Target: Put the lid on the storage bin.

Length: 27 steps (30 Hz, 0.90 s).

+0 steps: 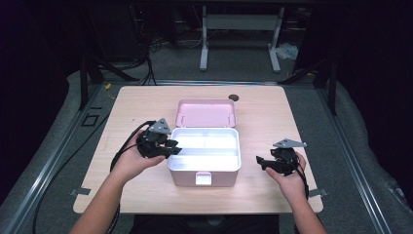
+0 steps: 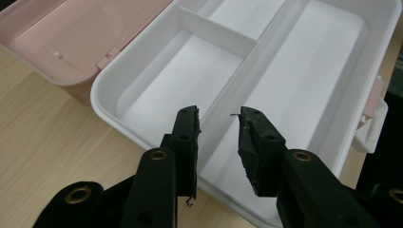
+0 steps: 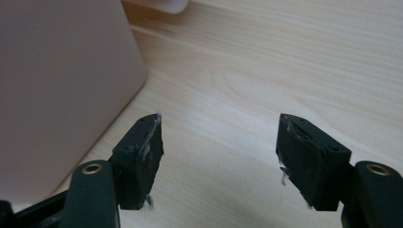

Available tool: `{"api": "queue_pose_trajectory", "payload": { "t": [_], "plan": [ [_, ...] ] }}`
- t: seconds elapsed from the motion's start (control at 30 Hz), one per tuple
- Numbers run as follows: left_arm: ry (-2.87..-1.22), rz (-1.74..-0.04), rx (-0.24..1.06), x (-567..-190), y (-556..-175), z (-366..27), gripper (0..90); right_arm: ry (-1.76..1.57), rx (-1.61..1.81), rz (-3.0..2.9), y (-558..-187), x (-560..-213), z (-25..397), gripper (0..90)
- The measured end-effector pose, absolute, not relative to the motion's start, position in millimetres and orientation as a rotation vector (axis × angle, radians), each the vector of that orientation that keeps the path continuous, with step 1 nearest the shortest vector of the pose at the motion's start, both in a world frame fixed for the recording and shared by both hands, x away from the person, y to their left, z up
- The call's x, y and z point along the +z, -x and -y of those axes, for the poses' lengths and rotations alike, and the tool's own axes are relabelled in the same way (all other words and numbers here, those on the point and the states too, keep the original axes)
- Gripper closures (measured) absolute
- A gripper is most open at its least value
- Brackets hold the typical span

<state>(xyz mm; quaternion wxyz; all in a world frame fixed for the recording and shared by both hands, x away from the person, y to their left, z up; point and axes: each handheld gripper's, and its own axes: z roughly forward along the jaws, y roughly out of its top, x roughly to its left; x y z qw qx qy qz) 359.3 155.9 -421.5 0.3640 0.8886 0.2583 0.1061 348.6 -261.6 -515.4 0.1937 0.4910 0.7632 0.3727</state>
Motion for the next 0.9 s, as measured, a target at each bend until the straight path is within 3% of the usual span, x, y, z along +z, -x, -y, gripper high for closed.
{"api": "queue_pose_trajectory", "payload": {
  "t": [0.23,0.4,0.7,0.9],
  "plan": [
    [-2.225,-0.771,0.375,-431.2,-353.4,-170.7,57.2,-1.358,1.089,-2.108,-365.3,-500.3,253.5,31.1],
    [-2.112,-0.858,0.348,-431.5,-354.4,-183.7,55.4,-1.360,1.148,-2.074,-378.4,-494.6,246.9,30.2],
    [-2.127,-0.861,0.352,-438.8,-347.4,-182.3,52.2,-1.342,1.219,-2.057,-405.8,-481.4,234.4,39.4],
    [-2.113,-0.866,0.359,-439.8,-344.5,-183.3,52.2,-1.388,1.271,-2.034,-430.1,-464.8,224.6,39.1]
  ]
}}
